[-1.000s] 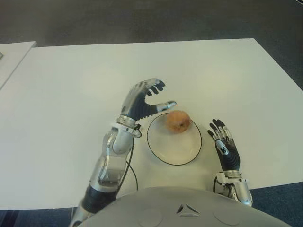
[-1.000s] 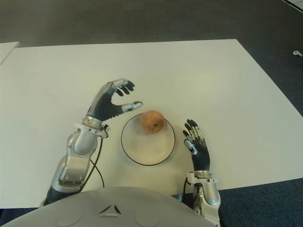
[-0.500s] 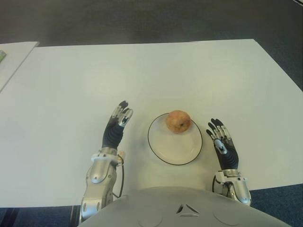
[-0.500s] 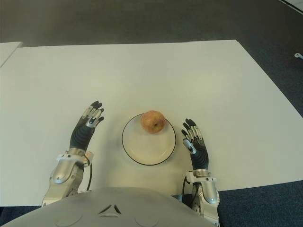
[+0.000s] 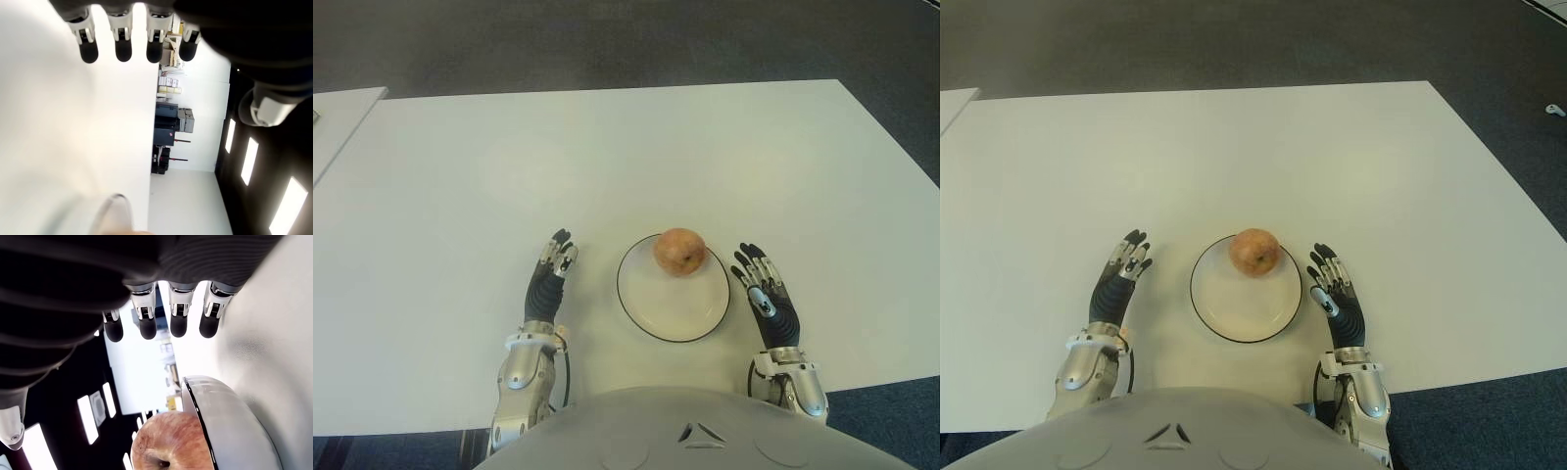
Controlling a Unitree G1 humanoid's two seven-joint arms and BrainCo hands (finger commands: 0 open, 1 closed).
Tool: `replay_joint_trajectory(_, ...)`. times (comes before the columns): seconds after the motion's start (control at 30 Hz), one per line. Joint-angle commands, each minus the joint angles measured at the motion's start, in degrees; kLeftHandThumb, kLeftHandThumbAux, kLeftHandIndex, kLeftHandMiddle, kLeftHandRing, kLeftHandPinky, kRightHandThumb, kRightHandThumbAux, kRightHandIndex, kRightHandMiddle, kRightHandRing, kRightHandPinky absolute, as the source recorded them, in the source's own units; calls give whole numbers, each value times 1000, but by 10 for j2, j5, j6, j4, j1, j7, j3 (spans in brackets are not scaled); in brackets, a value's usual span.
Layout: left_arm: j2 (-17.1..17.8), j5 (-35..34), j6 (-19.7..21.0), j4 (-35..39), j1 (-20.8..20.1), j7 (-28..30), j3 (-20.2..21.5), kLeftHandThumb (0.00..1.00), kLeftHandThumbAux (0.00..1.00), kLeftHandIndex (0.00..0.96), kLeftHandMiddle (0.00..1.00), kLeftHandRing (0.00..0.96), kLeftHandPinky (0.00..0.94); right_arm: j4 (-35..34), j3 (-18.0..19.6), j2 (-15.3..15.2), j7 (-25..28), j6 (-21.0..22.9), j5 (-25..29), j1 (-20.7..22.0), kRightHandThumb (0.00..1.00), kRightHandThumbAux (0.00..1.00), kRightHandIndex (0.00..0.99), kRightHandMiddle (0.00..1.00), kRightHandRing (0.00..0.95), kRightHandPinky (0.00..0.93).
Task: Put the apples into the plate.
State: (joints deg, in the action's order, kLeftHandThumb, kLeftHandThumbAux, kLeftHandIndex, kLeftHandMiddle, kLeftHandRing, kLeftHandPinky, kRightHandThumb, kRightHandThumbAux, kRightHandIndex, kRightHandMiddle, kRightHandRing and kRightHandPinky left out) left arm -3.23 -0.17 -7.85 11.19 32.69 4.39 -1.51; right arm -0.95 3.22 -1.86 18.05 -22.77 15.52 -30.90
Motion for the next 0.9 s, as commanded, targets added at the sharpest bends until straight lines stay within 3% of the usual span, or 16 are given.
replay_joint_trajectory(0.03,4,15,-39,-43,4,-15,0,0,369,32,0,0,0,16,-3,3,-7,30,-2,-8,183,516,92,44,0,0)
replay_joint_trajectory(0.3,-17,11,-81,-72,14,-31,-14,0,336,78,0,0,0,18,-2,3,-7,26,-3,-9,165,525,86,47,0,0)
replay_joint_trajectory(0.67,-10,-5,-133,-140,2,-19,-15,0,270,12,0,0,4,18,-1,2,-10,28,-5,-9,166,550,85,51,0,0)
replay_joint_trajectory(0.9,-28,-18,-168,-163,11,-21,-32,1,260,3,2,0,22,16,-1,-6,-14,35,-18,-9,175,553,90,57,1,8)
